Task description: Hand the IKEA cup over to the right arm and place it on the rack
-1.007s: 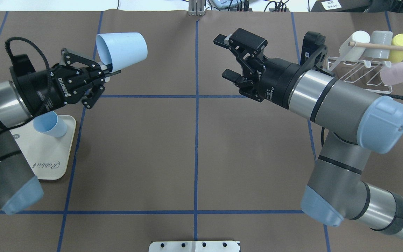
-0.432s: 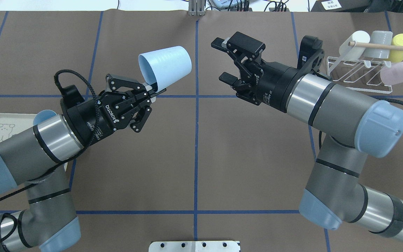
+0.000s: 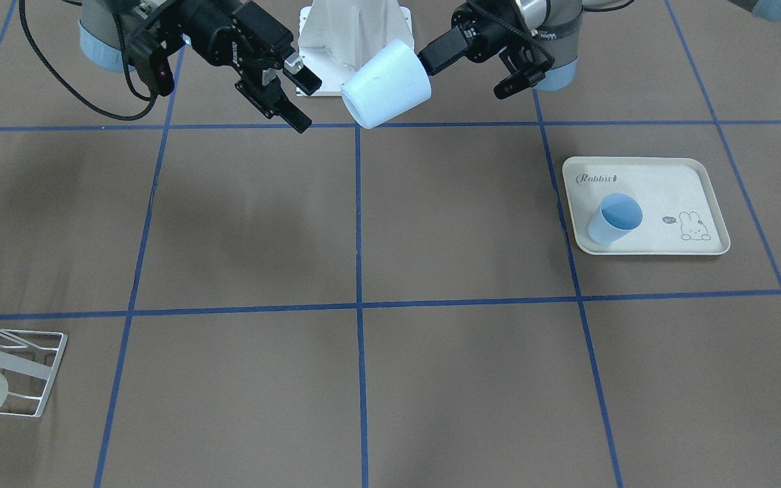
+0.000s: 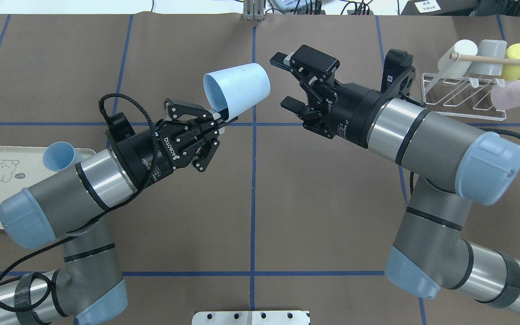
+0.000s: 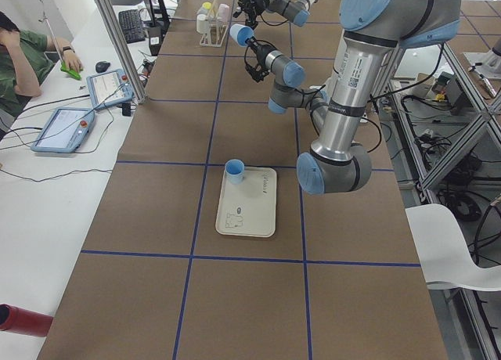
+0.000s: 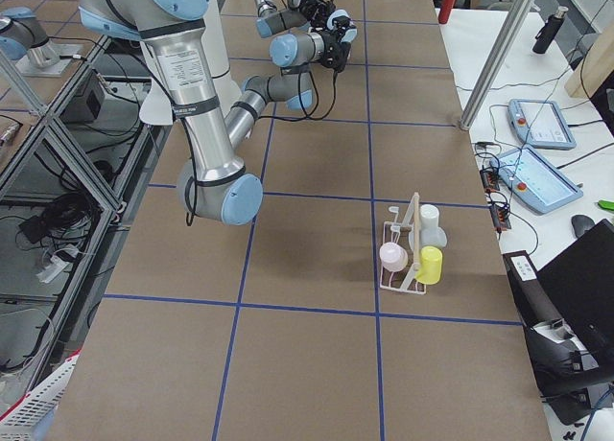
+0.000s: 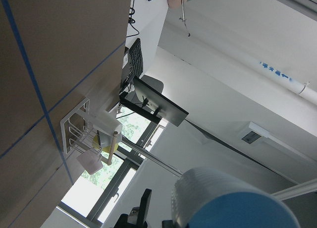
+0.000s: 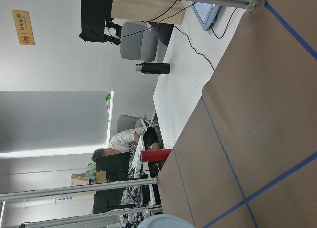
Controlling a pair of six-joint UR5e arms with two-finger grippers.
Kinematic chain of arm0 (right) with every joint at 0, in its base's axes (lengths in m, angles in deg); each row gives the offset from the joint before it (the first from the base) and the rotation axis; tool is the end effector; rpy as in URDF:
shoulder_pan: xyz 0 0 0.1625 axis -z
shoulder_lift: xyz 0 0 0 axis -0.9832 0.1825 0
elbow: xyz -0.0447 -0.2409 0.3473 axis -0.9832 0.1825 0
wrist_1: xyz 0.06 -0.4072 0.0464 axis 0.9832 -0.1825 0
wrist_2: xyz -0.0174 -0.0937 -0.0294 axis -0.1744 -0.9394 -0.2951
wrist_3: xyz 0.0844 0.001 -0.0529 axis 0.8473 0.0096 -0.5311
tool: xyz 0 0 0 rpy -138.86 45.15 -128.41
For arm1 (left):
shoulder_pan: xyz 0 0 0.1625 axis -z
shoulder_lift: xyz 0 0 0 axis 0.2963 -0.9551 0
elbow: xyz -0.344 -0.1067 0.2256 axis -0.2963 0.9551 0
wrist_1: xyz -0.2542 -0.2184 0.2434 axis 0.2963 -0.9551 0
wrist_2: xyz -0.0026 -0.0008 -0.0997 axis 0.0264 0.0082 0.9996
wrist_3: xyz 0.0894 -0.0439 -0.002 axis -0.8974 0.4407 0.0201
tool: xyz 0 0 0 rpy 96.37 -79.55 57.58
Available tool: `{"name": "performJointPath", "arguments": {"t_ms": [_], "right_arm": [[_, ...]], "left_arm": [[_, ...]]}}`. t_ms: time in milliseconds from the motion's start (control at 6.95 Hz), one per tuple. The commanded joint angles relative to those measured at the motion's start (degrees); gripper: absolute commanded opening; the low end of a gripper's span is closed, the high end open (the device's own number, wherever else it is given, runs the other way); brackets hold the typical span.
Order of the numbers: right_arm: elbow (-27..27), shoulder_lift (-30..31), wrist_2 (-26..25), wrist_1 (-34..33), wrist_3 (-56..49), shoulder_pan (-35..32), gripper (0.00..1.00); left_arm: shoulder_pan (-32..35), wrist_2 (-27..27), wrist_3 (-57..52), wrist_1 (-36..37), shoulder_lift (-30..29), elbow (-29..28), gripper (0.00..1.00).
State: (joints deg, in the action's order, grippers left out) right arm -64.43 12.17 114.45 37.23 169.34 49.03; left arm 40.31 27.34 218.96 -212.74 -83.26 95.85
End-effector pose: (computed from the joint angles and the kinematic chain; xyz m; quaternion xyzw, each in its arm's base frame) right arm -0.3613 -0.3858 0.1504 0.0813 -0.7967 0.3379 0.4944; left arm 0.4135 -0.3509 0.1721 -0.1256 0.8654 -0.3734 0.3096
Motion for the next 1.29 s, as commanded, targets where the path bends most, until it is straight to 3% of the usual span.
{"name": "performJointPath", "arguments": {"t_ms": [0, 1151], "right_arm": [[0.6, 0.0, 0.0, 0.1, 0.0, 0.2, 1.0], [0.9, -1.6, -0.1, -0.1, 0.0, 1.0, 1.0]], "left_arm": [[-0.1, -0.6, 0.0, 0.0, -2.4, -1.3, 0.0], [-1.7, -1.8, 0.0, 0.2, -4.2, -2.9, 0.0]]}}
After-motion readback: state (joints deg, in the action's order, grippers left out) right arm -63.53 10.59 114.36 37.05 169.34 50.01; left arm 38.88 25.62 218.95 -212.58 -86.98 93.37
